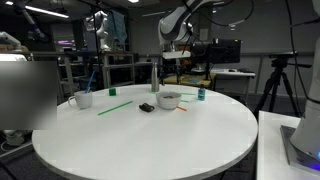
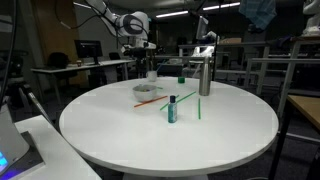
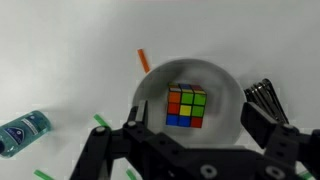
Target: Take the Rubik's cube out of the bowl and put it on the table
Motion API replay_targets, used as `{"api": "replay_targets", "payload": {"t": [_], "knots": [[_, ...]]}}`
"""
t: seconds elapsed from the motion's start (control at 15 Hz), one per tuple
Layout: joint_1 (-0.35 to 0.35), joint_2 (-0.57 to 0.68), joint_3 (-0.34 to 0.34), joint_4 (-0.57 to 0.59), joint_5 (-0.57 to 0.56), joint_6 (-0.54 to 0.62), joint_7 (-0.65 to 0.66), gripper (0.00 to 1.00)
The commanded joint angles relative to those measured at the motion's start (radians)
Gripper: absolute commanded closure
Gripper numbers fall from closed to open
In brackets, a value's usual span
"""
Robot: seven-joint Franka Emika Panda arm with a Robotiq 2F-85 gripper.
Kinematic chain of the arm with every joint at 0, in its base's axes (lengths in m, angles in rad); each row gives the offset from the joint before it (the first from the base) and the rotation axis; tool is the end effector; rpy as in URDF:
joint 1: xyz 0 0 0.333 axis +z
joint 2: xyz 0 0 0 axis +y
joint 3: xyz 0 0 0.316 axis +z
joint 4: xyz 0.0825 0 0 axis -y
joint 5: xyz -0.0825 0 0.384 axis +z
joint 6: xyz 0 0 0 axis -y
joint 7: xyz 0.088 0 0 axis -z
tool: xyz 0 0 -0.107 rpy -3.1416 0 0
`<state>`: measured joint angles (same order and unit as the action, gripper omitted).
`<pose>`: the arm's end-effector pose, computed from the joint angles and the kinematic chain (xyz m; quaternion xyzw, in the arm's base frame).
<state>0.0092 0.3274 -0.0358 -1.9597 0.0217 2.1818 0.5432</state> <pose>0.5996 -0.0144 0.3002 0.9566 -0.2865 -0.0515 0.0108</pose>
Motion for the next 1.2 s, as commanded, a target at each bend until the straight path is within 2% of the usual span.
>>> {"api": "replay_targets", "payload": {"t": [0.0, 0.67, 1.13], "knots": [[-0.006, 0.021, -0.008, 0.0, 0.035, 0.024, -0.085, 0.0], [-0.015, 0.101, -0.016, 0.039, 0.037, 0.011, -0.177, 0.0], [-0.002, 0.176, -0.021, 0.14, 0.023, -0.018, -0.171, 0.0]]}}
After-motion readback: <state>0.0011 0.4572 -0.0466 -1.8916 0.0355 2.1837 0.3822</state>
